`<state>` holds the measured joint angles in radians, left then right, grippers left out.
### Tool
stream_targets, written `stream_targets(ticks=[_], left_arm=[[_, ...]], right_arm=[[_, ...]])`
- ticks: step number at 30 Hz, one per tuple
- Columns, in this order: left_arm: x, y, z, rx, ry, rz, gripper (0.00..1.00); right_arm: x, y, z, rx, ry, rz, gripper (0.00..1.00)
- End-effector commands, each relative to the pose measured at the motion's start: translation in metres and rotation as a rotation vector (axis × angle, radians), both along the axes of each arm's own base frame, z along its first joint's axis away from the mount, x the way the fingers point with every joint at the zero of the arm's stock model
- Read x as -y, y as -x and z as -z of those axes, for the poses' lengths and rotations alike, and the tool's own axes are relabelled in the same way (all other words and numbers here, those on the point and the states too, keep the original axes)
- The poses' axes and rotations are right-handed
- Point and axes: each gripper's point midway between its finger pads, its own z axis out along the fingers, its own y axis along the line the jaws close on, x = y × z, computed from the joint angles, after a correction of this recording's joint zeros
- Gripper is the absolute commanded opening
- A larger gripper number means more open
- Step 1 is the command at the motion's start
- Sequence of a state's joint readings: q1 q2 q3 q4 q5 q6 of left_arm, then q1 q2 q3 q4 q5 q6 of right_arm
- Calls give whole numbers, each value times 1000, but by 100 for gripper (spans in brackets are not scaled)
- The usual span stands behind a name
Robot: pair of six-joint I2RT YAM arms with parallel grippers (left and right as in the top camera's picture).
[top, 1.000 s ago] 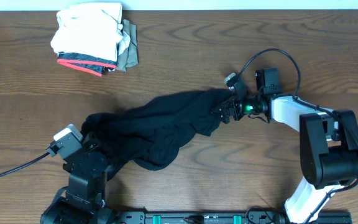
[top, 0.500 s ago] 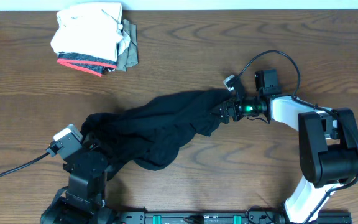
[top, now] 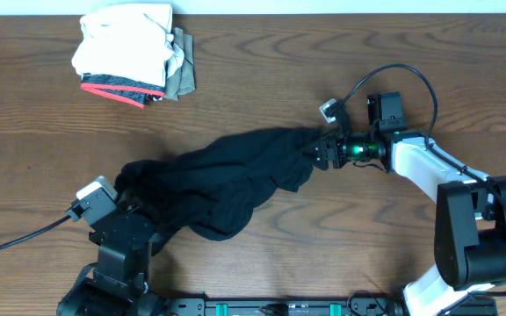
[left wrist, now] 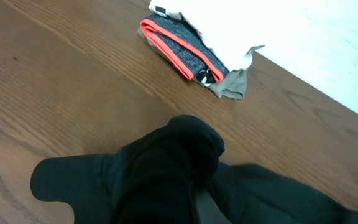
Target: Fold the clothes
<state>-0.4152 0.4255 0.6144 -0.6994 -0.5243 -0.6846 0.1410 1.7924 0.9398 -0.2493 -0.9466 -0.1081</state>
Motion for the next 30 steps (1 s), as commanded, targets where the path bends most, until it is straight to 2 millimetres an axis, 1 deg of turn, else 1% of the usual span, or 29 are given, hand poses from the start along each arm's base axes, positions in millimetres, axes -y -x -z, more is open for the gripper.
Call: stream_targets(ticks=[1,2,3,8,10,12,14,21,25,30], left_arm=[[-5,0,-15,39,6,-29,7],[-5,0,-15,39,5,-29,7],[-5,1,-15,39,6,-29,7],[-5,1,-14,36,4,-29,8],[-5,1,-14,36,4,-29,8],[-5,1,-14,36,4,-29,8],[-5,1,-14,37,5,-29,8],[-5,1,-14,36,5,-29,8],[-5,1,-14,36,5,-29,8],[-5,1,-14,36,4,-29,8]], right_arm=[[-3,2,-9,0,-28,-13,65],[-3,2,-8,1,-21,-10,67],[-1,1,-5,2,-3,0,71],[19,-13,14,31,148,77,84],[24,-17,19,60,192,81,86],[25,-21,20,89,205,78,90],[25,-22,19,107,206,70,90],[18,-18,25,95,203,49,90],[2,-10,29,77,167,-1,90],[-9,-2,32,68,168,-36,90]])
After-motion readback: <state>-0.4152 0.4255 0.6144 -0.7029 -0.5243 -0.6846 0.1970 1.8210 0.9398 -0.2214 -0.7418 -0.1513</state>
